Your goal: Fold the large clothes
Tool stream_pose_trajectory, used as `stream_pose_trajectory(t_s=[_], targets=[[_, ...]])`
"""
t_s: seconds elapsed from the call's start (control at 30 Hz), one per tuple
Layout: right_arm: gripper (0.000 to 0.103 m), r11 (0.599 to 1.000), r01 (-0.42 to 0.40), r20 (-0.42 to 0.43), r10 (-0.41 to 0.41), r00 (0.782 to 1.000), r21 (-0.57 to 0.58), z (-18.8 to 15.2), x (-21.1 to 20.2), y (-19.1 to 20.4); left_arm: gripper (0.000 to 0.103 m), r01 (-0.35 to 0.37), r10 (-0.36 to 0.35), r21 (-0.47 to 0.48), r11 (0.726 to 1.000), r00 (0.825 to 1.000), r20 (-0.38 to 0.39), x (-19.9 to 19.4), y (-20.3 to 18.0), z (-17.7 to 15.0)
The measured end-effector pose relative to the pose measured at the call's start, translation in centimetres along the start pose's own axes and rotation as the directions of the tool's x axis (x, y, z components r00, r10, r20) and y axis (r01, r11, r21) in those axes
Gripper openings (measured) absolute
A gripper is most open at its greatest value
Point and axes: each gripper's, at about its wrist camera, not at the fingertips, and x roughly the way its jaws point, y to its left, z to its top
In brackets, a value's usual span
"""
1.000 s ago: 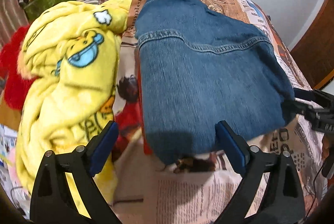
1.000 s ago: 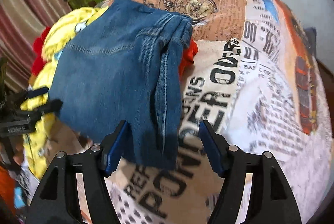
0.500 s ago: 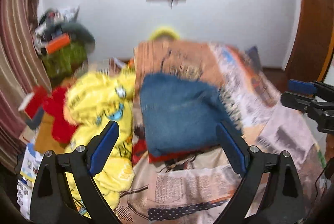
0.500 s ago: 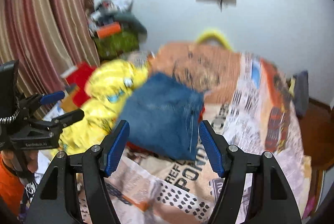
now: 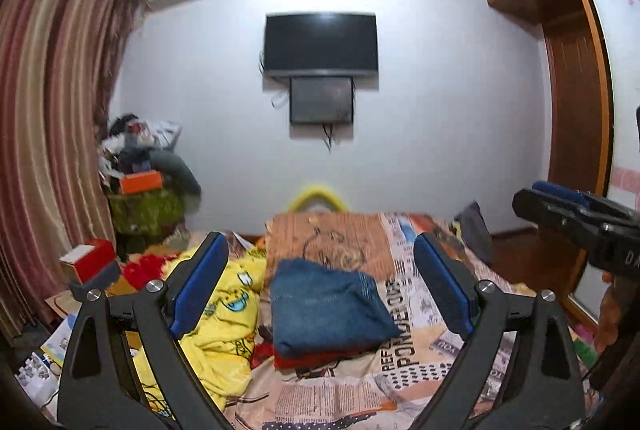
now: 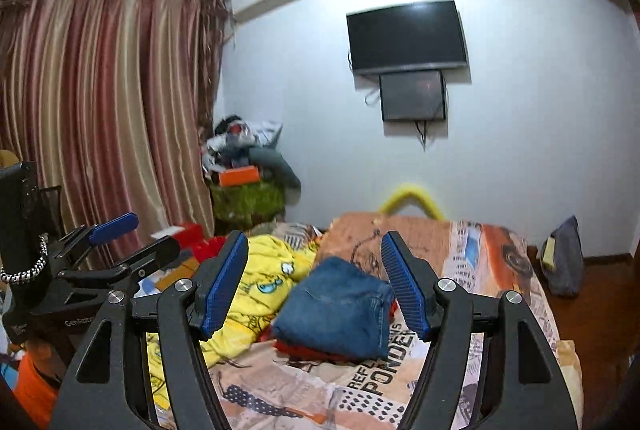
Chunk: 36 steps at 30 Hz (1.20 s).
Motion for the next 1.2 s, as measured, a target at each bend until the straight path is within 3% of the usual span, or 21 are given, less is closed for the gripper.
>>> stream_pose_trajectory(t_s=[0.13, 0.23, 0.37, 0.7, 1.2], targets=[[0.07, 1.0, 0.022, 0.03, -0.022, 0.999, -0.016, -0.6, -0.9, 1.2, 0.096, -0.004, 0.005, -0.024, 1.0, 0.999, 0.039, -2.2, -0.1, -0.1], [0.085, 0.999, 0.041, 0.033, -0.041, 0.999, -0.018, -1.0, -0.9, 1.5, 0.102, -0.026, 0.027, -0.024, 0.999, 0.998, 0.051, -2.8, -0.1, -0.3], [0.103, 0.995, 0.097, 0.053, -0.096, 0.994, -0.016, -1.0, -1.0, 1.6, 0.102, -0.035, 0.036, -0.014, 0.999, 0.999, 0.033, -2.8, -0.5, -0.8], [0.103, 0.99, 0.141, 0.04, -0.141, 0.989, -0.018, -1.3, -1.1, 1.2, 0.102, -0.034, 0.034, -0.025, 0.999, 0.999, 0.009, -2.3, -0.9, -1.8], [0.103, 0.99, 0.138, 0.004, -0.138, 0.99, -0.009, -2.1, -1.1, 1.0, 0.103, -0.06, 0.059, -0.033, 0.998, 0.998, -0.032, -1.1, -0.4, -2.7]])
